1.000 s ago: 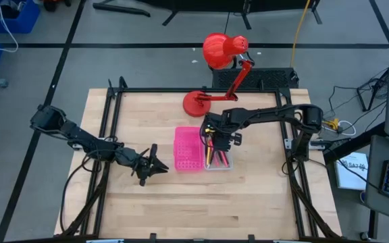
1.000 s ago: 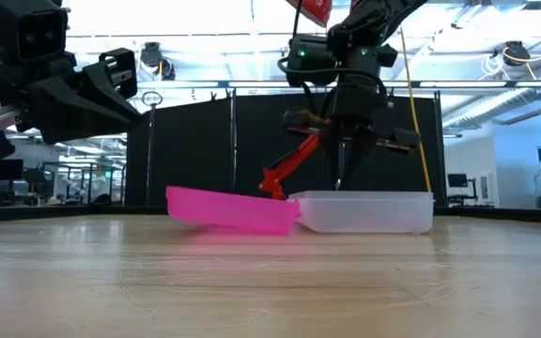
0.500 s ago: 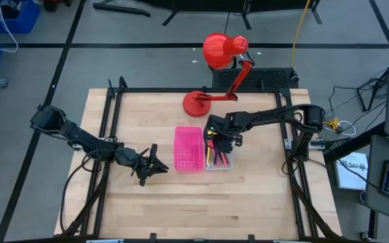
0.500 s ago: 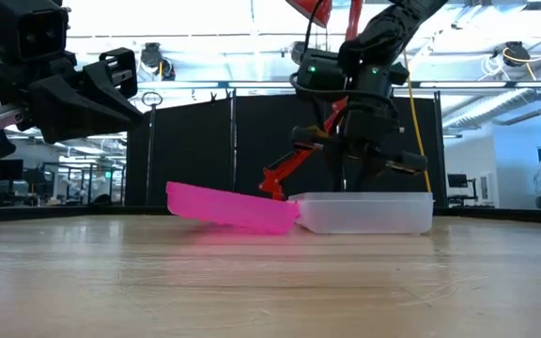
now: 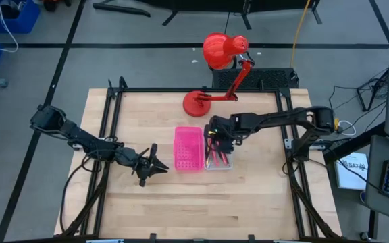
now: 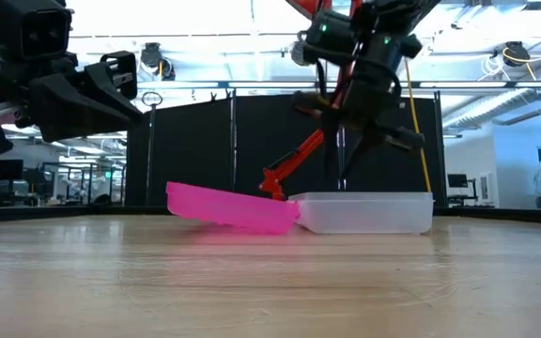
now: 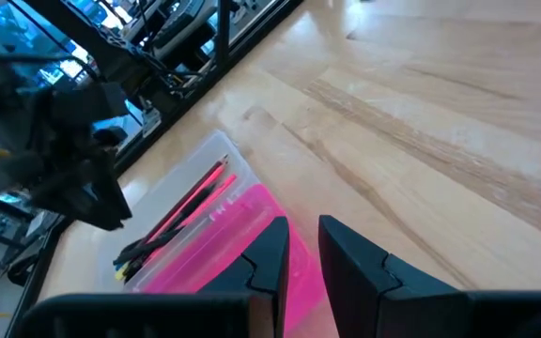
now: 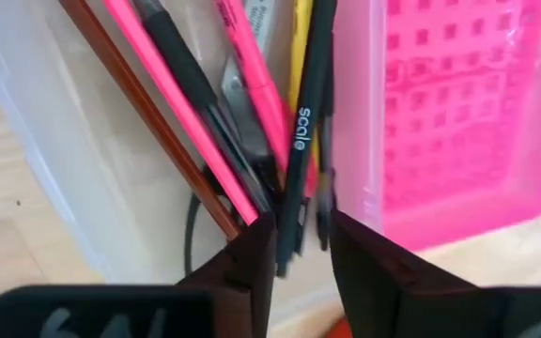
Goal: Pick & place school supplies into a supply box
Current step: Return to Home Position
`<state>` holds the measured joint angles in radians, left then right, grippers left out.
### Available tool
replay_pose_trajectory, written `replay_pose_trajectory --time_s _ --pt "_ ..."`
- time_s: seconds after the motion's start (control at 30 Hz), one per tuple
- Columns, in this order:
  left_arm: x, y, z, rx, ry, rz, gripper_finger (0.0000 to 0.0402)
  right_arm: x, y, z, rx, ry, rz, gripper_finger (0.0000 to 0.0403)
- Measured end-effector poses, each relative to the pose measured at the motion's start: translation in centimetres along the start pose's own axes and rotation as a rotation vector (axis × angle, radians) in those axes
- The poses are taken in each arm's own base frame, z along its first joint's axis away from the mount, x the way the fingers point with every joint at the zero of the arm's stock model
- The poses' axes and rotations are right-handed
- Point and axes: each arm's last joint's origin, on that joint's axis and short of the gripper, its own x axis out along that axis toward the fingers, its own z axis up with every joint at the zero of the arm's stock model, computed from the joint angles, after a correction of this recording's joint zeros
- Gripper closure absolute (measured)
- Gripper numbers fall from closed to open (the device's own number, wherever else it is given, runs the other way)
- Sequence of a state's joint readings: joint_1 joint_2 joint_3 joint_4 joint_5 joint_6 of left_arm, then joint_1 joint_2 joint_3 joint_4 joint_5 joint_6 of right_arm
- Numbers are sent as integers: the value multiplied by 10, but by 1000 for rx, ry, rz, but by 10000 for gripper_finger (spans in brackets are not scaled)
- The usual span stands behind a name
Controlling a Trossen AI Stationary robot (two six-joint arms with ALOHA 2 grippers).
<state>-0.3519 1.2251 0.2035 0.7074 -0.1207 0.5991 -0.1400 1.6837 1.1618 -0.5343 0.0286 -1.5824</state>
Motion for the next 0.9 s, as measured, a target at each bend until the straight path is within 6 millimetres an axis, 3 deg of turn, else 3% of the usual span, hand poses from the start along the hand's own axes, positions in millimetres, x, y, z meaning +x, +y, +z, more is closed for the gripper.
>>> replay_pose_trajectory --time_s 0.2,0.43,0.53,0.63,0.77,0.9 --pt "0 0 0 -32 -2 2 332 -27 -7 12 46 97 -132 295" --pt "0 2 3 -94 -31 22 332 -119 -13 21 516 -402 -436 349" --pt "0 4 6 -116 -66 39 332 -155 -7 18 825 -516 -509 387" --pt "-1 7 11 -235 -123 61 332 -179 3 13 1123 -553 -571 397" --pt "-3 13 20 -491 -235 87 332 -187 28 12 1312 -563 -619 399" --pt "-8 22 32 -634 -395 123 332 -174 59 14 1365 -545 -625 400"
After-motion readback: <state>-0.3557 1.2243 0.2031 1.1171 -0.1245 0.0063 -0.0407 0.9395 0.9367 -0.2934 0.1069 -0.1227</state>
